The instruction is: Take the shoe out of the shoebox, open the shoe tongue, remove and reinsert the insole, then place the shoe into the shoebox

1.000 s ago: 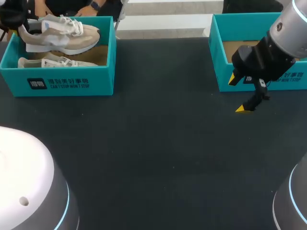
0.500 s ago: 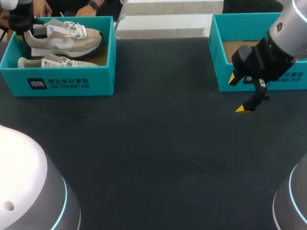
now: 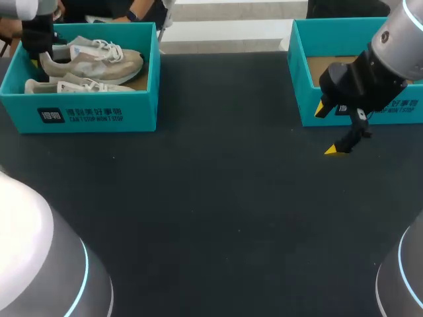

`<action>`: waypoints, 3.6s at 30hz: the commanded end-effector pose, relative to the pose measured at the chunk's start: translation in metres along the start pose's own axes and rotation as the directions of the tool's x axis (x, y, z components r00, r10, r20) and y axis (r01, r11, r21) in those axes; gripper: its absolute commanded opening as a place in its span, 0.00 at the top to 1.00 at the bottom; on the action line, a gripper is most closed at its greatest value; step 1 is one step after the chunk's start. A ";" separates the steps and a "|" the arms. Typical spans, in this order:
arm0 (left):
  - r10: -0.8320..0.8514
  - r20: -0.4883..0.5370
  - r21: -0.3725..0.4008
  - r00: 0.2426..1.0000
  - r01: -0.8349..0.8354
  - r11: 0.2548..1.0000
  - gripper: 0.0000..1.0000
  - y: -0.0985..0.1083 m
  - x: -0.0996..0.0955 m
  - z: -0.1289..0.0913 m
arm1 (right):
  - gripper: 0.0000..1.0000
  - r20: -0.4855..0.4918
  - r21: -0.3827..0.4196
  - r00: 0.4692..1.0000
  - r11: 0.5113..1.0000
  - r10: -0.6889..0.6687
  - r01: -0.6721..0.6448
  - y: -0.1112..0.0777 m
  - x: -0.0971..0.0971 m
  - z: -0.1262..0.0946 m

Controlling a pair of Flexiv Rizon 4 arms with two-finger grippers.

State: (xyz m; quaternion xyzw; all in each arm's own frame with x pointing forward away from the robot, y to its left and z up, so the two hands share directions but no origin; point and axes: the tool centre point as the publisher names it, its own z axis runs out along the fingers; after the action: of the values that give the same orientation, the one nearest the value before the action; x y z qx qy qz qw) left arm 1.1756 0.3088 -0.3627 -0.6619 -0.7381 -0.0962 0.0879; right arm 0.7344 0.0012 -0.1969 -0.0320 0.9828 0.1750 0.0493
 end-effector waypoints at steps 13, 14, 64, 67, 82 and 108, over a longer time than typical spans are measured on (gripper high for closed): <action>-0.017 -0.007 0.029 1.000 0.017 0.999 0.65 0.007 -0.001 0.008 | 0.00 -0.001 0.001 1.000 1.000 0.000 0.000 0.000 -0.001 0.001; -0.017 0.001 0.030 1.000 0.017 0.999 0.60 0.007 0.000 0.006 | 0.00 -0.001 0.001 1.000 1.000 0.000 0.000 0.000 -0.001 0.001; 0.205 0.221 -0.009 0.953 -0.208 0.978 0.00 -0.080 0.016 -0.064 | 0.00 -0.001 0.001 1.000 1.000 0.000 0.000 0.000 -0.001 0.001; 0.205 0.221 -0.009 0.953 -0.208 0.978 0.00 -0.080 0.016 -0.064 | 0.00 -0.001 0.001 1.000 1.000 0.000 0.000 0.000 -0.001 0.001; 0.154 0.160 -0.030 0.975 -0.151 0.988 0.00 -0.120 0.010 -0.076 | 0.00 -0.001 0.001 1.000 1.000 0.000 0.000 0.000 -0.001 0.001; 0.020 0.159 -0.057 0.987 -0.011 0.998 0.38 -0.138 0.013 -0.058 | 0.00 -0.001 0.001 1.000 1.000 0.000 0.000 0.000 -0.001 0.001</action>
State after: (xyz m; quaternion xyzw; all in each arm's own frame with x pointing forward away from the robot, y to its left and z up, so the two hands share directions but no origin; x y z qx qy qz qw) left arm 1.0345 0.2925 -0.3034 -0.6755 -0.7346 -0.0632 0.0085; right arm 0.7344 0.0012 -0.1969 -0.0320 0.9828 0.1750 0.0493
